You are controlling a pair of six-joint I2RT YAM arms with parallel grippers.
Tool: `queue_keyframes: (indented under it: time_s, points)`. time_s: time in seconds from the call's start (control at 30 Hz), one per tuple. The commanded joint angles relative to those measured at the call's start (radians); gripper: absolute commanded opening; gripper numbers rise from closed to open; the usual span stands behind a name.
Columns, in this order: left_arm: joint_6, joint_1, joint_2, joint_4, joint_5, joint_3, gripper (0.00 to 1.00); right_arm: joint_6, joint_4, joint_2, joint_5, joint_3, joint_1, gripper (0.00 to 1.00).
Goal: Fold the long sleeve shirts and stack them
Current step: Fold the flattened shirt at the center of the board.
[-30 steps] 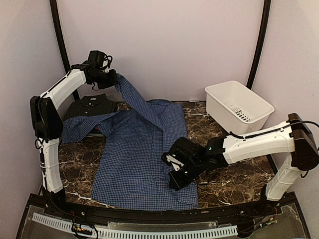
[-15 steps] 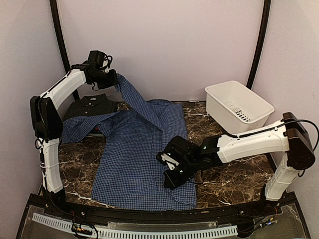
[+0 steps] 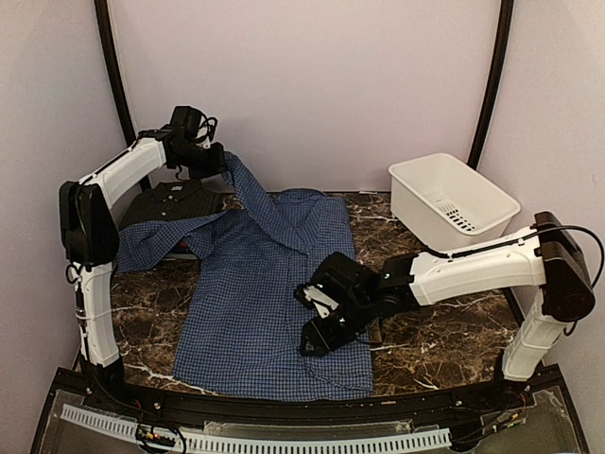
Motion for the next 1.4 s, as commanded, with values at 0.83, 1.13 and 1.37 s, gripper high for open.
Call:
queue_keyframes:
  time_s: [0.83,1.13,1.37]
  points:
    - [0.269,-0.288,-0.116,0.016,0.297,-0.269,0.01,-0.044,0.063,-0.209,0.309,0.092,-0.482,0.52]
    - [0.368,-0.393,-0.054,-0.124,0.315,-0.276,0.03,-0.047,0.076,-0.191,0.302,0.062,-0.483,0.52]
    - [0.367,-0.466,-0.023,-0.119,0.322,-0.297,0.04,-0.043,0.083,-0.188,0.299,0.04,-0.483,0.51]
